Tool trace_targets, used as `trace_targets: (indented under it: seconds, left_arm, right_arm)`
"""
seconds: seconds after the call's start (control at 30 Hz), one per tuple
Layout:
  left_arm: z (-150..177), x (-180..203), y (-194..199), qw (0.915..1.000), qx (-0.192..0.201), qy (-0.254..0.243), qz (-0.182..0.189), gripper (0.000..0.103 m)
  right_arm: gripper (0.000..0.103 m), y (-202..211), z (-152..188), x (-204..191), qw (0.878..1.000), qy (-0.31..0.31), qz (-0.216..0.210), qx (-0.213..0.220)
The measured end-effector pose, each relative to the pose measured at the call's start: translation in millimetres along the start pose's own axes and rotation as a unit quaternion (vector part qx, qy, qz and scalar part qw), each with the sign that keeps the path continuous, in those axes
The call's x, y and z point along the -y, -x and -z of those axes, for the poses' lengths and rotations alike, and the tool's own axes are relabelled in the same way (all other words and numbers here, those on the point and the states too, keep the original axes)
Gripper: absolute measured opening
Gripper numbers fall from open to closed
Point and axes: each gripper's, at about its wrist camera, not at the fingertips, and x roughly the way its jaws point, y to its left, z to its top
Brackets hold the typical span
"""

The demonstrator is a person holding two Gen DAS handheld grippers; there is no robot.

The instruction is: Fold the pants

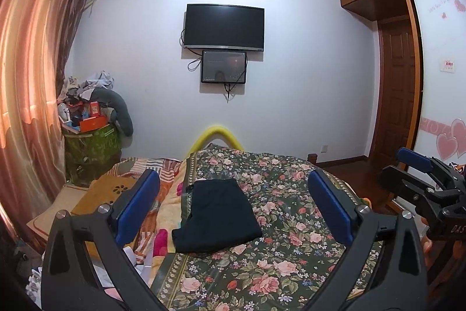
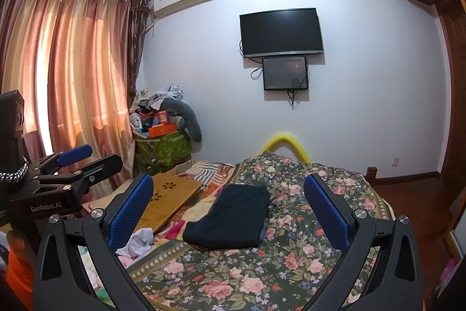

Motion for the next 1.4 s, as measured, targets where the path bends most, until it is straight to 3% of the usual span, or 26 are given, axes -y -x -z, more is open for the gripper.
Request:
trace_targets:
  seconds: [1.4]
  left_arm:
    - [2.2, 4.1, -6.9, 0.9997, -0.011, 0.000, 0.020, 0.103]
  right_arm:
    - [0.103, -0.8, -1.7, 2.9, 1.000, -0.010, 0.000, -0.002]
